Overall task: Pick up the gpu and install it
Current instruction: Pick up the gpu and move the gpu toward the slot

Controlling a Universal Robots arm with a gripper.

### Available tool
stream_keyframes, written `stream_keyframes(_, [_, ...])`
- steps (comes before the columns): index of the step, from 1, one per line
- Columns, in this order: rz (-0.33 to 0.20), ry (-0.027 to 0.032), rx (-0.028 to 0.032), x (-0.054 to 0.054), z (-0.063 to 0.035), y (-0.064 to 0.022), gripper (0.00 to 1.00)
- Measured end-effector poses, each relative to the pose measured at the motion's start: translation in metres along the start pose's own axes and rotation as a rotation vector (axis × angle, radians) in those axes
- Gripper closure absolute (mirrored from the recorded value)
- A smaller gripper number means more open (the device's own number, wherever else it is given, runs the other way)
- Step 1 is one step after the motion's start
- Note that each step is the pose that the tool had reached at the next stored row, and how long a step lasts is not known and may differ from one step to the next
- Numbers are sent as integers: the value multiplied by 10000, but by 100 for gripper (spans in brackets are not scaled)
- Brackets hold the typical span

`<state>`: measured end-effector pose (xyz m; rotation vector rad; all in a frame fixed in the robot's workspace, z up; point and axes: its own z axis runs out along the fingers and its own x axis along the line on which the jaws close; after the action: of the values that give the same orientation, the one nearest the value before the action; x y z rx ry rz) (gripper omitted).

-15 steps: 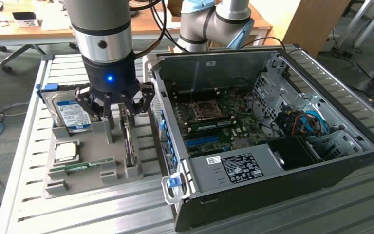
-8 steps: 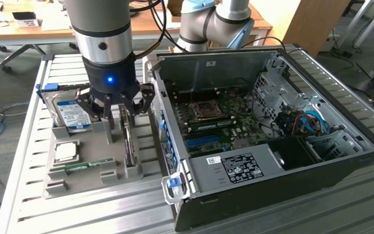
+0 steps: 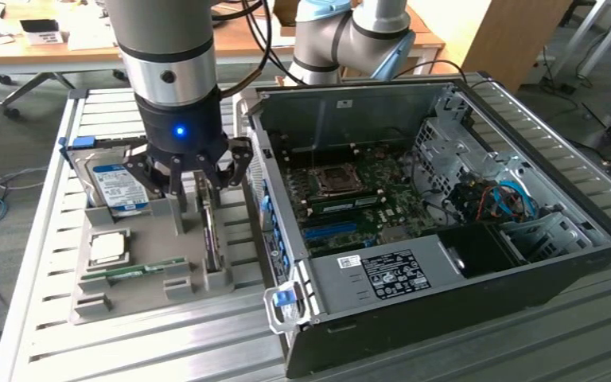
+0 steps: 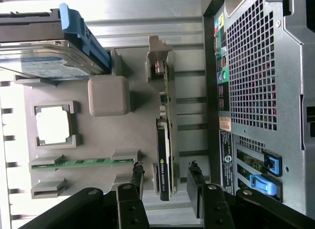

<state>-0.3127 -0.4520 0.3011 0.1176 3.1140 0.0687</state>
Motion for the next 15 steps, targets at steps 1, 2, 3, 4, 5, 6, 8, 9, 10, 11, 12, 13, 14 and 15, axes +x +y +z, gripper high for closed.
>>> stream_keyframes(1, [-1, 0, 0, 0, 2, 0, 51])
stream_keyframes(2, [-1, 0, 0, 0, 5, 0, 51])
stream_keyframes(3, [-1, -1, 0, 0, 8, 0, 51])
stream_keyframes(4, [0, -1, -1, 0, 11, 0, 51])
stream_keyframes(5, [-1, -1, -1, 0, 16, -1, 51])
stream_keyframes(6, [0, 0, 0, 0, 19, -1, 51])
stream_keyframes(8, [0, 0, 0, 1, 27, -1, 51])
stream_keyframes(9, [0, 1, 1, 1, 30, -2, 51])
stream_keyframes(10, [-1, 1, 1, 1, 33, -2, 51])
stream_keyframes(11, [0, -1, -1, 1, 39, -2, 51])
stream_keyframes(12, [-1, -1, -1, 1, 47, -2, 51])
stream_keyframes(13, [0, -1, 0, 1, 53, -2, 51])
stream_keyframes(14, [0, 0, 0, 1, 58, -3, 51])
stream_keyframes(15, [-1, -1, -1, 1, 66, -3, 51])
